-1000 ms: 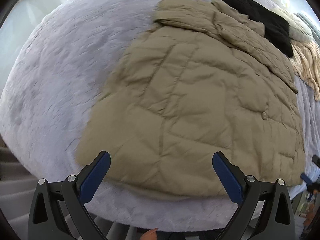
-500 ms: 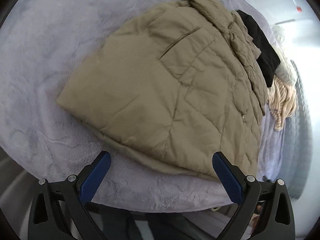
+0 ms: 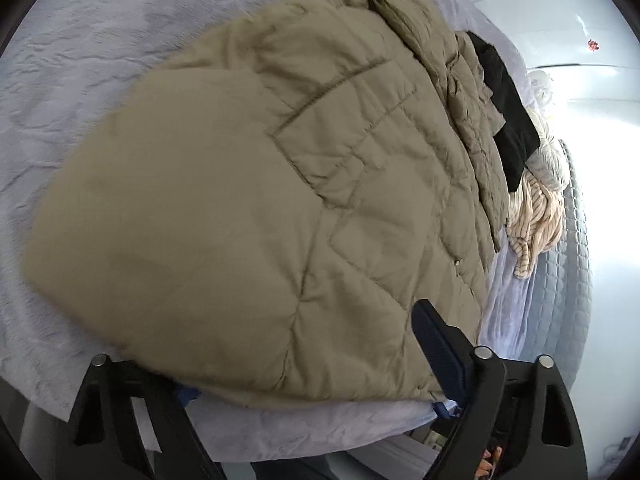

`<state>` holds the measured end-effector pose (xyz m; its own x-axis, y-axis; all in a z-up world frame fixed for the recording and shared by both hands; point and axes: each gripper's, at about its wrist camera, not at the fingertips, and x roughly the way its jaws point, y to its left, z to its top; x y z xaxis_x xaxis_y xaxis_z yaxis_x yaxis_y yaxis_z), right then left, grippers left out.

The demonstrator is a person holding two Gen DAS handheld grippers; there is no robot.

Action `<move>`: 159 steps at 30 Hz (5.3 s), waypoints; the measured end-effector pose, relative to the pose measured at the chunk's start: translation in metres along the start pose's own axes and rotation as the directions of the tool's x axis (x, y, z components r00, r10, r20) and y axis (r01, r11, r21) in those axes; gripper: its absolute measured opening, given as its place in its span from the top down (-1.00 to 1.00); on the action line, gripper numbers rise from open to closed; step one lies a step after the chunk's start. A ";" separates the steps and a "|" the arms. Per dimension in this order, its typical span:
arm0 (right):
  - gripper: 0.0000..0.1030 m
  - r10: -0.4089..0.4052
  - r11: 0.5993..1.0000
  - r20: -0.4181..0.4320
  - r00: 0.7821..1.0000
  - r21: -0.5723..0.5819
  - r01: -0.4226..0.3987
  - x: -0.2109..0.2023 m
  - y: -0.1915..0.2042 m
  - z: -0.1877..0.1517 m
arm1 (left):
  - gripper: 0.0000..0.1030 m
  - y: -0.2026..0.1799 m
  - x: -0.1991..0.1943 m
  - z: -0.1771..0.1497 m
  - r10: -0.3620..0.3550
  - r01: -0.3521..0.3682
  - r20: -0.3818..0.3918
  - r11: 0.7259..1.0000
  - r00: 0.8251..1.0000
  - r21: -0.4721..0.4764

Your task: Fold large clothes

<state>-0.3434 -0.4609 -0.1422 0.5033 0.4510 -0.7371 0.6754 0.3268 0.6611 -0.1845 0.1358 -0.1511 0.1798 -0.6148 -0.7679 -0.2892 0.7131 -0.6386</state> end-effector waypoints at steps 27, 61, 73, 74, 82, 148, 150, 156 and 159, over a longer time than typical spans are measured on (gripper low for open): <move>0.86 0.069 0.885 0.037 0.997 -0.464 -0.044 -0.030 0.259 0.091 | 0.71 -0.222 -0.110 0.117 -0.024 -0.096 0.302 0.922 0.953 0.376; 0.56 -0.209 0.859 0.062 0.976 -0.465 0.214 0.159 0.332 0.288 | 0.62 -0.268 0.087 0.326 0.308 -0.421 0.293 0.750 0.905 0.511; 0.59 -0.255 0.722 0.067 0.965 -0.650 0.236 0.140 0.349 0.248 | -0.78 -0.283 0.060 0.305 0.244 -0.441 0.392 0.702 0.887 0.560; 0.64 -0.295 0.678 0.078 0.952 -0.685 0.266 0.148 0.348 0.244 | -0.64 -0.284 0.067 0.306 0.256 -0.457 0.400 0.685 0.880 0.567; 0.80 -0.384 0.561 0.288 0.877 -0.682 0.469 0.166 0.329 0.288 | -0.04 -0.246 0.131 0.360 0.366 -0.558 0.445 0.699 0.817 0.448; -0.75 -0.137 0.922 0.107 0.985 -0.349 0.167 0.092 0.188 0.153 | -0.79 -0.105 0.060 0.213 0.147 -0.171 0.169 0.976 0.975 0.137; -0.75 -0.094 0.935 0.089 0.992 -0.335 0.119 0.097 0.184 0.154 | -0.79 -0.101 0.062 0.214 0.083 -0.102 0.163 0.988 0.983 0.114; -1.00 0.015 0.957 0.065 0.998 -0.290 0.004 0.114 0.184 0.161 | -0.79 -0.103 0.069 0.230 0.012 -0.032 0.193 0.994 0.981 0.100; -1.00 0.043 0.966 0.047 0.998 -0.257 -0.030 0.127 0.184 0.168 | -0.79 -0.100 0.077 0.241 0.016 -0.031 0.188 0.997 0.982 0.077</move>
<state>-0.0648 -0.4828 -0.1371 0.5570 0.4252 -0.7134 0.4987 0.5156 0.6967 0.0850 0.0984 -0.1588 0.3488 -0.5292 -0.7735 -0.2216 0.7553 -0.6167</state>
